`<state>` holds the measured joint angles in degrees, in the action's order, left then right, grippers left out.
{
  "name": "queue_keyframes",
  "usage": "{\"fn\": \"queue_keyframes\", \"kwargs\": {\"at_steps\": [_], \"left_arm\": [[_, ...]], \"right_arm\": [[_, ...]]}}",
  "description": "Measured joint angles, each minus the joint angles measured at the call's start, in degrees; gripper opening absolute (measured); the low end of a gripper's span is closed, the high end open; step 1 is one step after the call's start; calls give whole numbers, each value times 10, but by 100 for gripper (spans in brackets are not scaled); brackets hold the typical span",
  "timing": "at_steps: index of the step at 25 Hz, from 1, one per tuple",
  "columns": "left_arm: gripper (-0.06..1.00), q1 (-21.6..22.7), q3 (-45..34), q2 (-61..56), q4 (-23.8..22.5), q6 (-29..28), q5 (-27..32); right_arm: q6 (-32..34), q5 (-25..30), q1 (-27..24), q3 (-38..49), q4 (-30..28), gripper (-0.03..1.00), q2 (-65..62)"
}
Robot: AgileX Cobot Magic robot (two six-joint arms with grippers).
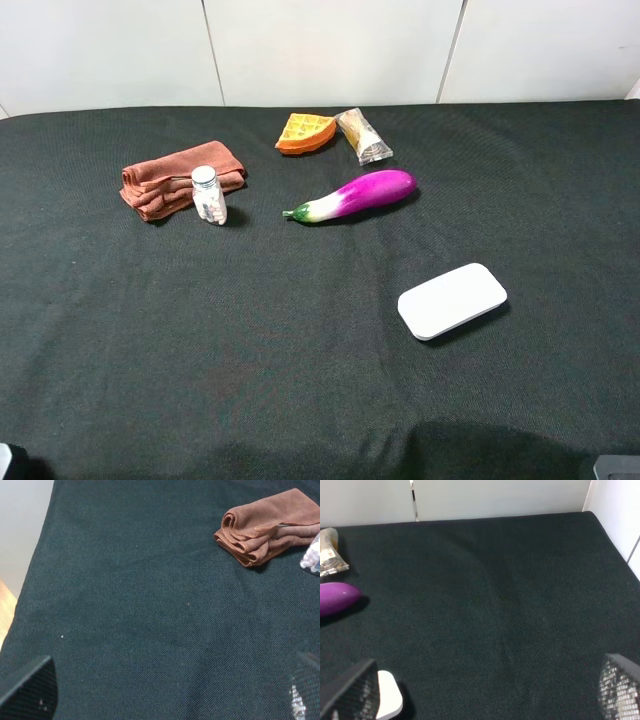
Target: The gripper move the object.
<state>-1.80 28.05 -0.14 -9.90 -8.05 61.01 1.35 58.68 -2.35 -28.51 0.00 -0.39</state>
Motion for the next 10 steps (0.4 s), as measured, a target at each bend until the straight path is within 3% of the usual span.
{"fn": "queue_keyframes", "kwargs": {"at_steps": [10], "left_arm": [[95, 0, 0, 0, 0, 0, 0]], "right_arm": [[0, 0, 0, 0, 0, 66, 0]]}}
